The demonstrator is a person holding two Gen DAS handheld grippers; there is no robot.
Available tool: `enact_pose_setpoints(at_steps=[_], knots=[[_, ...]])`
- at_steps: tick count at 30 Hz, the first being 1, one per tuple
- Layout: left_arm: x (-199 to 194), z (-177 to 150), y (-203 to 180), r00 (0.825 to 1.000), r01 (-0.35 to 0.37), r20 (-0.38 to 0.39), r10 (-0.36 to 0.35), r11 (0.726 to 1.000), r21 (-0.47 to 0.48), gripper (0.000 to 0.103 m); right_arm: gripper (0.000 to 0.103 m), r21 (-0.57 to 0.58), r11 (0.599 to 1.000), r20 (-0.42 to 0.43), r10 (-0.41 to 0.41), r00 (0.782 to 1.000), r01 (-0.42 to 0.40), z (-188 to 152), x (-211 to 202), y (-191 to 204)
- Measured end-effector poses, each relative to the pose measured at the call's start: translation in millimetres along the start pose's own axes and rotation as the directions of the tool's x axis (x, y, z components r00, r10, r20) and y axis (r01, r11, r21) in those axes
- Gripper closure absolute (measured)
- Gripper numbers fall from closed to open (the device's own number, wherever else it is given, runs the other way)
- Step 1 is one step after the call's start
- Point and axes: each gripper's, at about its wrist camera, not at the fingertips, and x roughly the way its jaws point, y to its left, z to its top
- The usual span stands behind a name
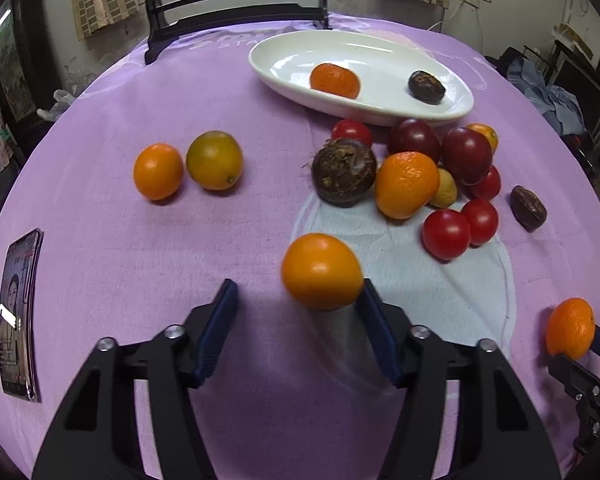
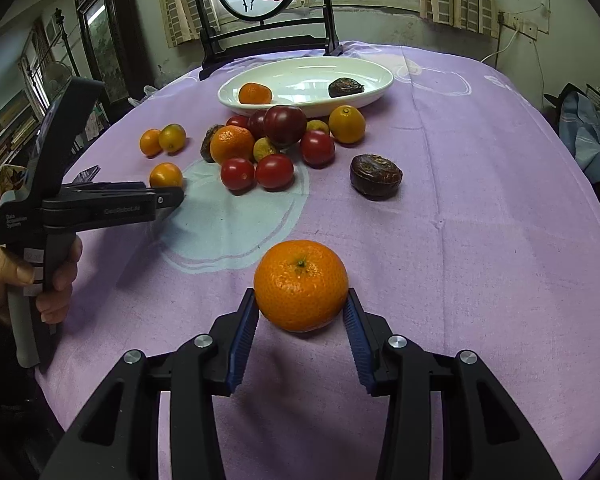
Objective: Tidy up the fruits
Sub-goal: 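Carry both citrus fruits over the white plate and open both tools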
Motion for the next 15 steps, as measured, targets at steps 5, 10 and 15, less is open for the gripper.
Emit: enact_pose_setpoints(at_steps=[5, 10, 15], knots=[[-8, -2, -6, 1.000, 0.018, -0.003, -0.018, 0.999, 0.028, 0.066, 0.059, -0.015, 1.000, 0.005, 0.008, 1.000, -0.008, 2, -2, 4], [-32, 6, -8, 0.997, 0.077, 0.023, -0.078, 0.996, 0.039, 0.066, 0.059, -0.041, 0.999, 0.028, 0.005, 1.000, -0.003, 13, -9, 7], [-56, 33, -9, 0.990, 0.109, 0.081, -0.114, 0.992, 0.062, 0.066, 0.059, -0.078, 0.997, 0.093, 0.003, 0.996, 0.005, 44, -23, 9]])
